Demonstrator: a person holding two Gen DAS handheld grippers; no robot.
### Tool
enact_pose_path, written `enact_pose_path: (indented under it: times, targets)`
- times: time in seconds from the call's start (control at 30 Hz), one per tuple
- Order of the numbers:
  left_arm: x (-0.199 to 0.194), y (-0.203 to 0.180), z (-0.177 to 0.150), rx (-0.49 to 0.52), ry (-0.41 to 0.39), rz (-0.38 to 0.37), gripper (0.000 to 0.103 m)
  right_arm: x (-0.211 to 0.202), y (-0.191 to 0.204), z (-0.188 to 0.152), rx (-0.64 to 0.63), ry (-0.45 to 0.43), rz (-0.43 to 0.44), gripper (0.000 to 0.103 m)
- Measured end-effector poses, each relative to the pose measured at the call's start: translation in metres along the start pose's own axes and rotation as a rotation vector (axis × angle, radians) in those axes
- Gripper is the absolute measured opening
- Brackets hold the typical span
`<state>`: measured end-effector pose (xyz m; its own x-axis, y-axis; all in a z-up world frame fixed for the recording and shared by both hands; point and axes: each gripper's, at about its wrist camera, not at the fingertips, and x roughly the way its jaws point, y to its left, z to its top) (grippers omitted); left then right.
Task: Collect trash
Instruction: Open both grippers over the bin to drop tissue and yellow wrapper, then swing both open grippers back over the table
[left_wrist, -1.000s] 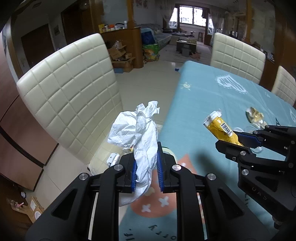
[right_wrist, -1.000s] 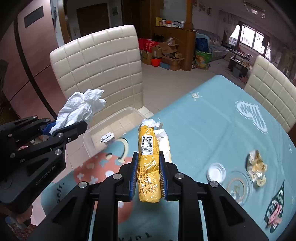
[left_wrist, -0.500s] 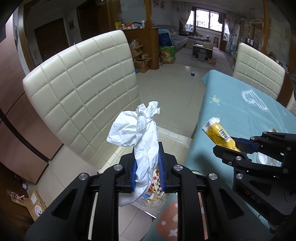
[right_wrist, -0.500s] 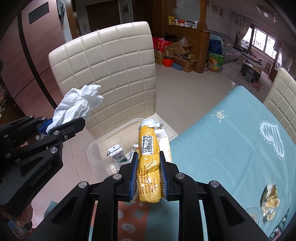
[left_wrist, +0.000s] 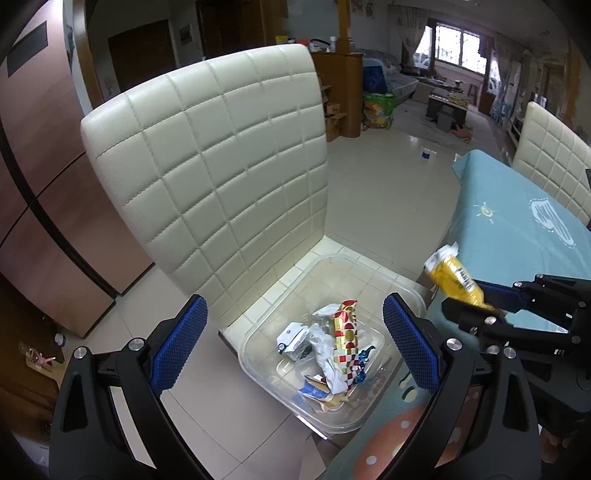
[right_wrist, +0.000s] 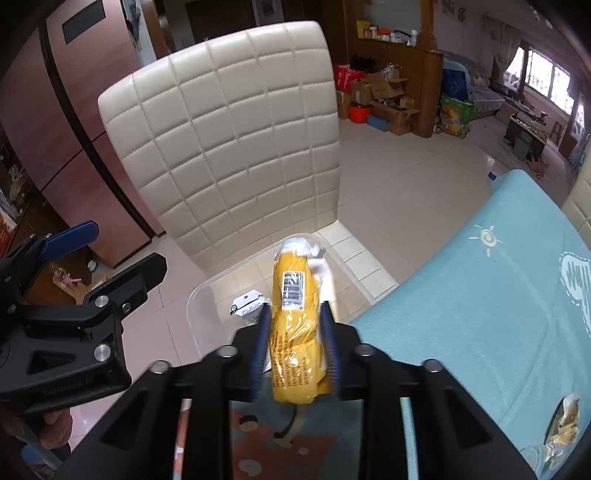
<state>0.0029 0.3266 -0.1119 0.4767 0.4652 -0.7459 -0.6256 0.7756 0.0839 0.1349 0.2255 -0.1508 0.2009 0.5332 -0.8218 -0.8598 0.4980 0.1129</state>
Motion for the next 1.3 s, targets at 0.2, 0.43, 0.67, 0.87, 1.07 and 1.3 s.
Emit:
enact_pose_path:
  times: [0.2, 0.43, 0.67, 0.87, 1.07, 1.3]
  targets:
    - [-0.005, 0.013, -0.001, -0.037, 0.004, 0.014, 0.094, -0.005, -0.003, -0.002, 0.02, -0.014, -0.031, 0.06]
    - [-0.025, -0.009, -0.002, 0.012, -0.029, -0.05, 0.094, -0.039, -0.019, -0.023, 0.067, -0.03, -0.101, 0.06]
    - [-0.049, -0.067, -0.004, 0.132, -0.049, -0.175, 0.095, -0.084, -0.061, -0.071, 0.207, -0.035, -0.217, 0.064]
    - [-0.061, -0.128, -0.019, 0.258, -0.036, -0.291, 0.098, -0.117, -0.114, -0.133, 0.406, -0.004, -0.317, 0.072]
    - [-0.062, -0.186, -0.031, 0.35, 0.005, -0.392, 0.099, -0.14, -0.145, -0.181, 0.51, 0.03, -0.378, 0.073]
    - [-0.064, -0.243, -0.045, 0.456, 0.015, -0.46, 0.099, -0.157, -0.174, -0.21, 0.578, 0.017, -0.402, 0.073]
